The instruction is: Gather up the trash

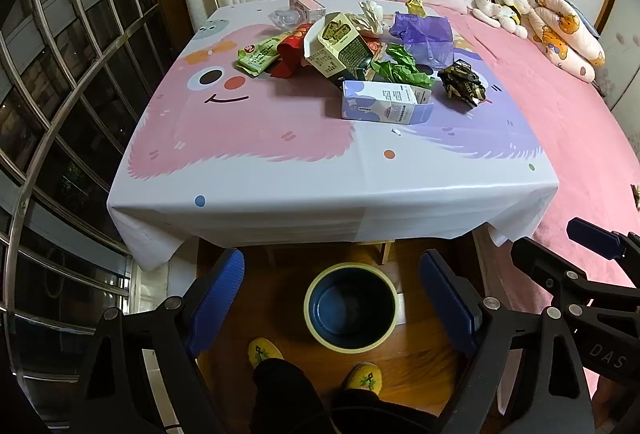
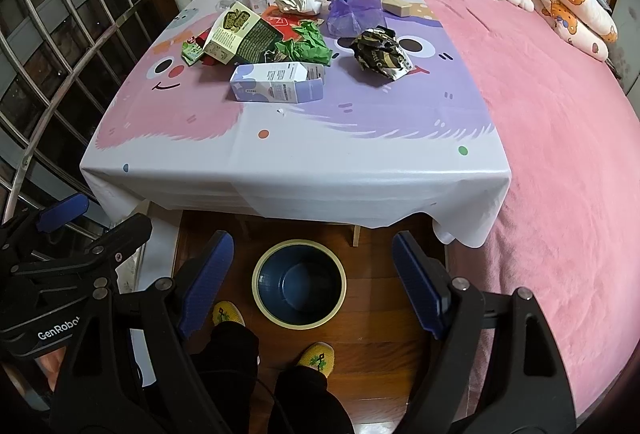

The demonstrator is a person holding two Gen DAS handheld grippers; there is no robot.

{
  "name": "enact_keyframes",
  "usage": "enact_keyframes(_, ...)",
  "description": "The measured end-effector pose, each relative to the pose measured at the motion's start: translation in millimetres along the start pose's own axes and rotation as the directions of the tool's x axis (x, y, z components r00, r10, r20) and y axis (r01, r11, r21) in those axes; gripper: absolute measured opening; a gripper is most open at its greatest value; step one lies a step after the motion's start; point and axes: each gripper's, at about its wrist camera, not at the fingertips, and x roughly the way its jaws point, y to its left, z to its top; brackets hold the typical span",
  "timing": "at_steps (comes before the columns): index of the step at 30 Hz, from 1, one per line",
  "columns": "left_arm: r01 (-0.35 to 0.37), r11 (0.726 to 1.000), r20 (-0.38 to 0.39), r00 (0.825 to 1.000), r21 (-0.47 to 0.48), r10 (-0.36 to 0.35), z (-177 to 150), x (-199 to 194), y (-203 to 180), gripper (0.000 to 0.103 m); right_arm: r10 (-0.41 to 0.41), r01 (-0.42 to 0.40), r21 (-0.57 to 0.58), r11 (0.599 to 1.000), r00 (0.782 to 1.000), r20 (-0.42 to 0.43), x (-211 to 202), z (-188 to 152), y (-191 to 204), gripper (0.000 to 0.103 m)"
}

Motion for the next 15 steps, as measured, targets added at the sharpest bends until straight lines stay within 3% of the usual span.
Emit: enact_keyframes(15, -0.005, 1.0, 0.016, 1.0, -0.003, 0.005, 2.6, -5.9, 4.6, 0.091, 0.003, -0.003, 0.001, 1.0, 1.0, -0.001, -0.1, 0.6, 0.3, 0.08)
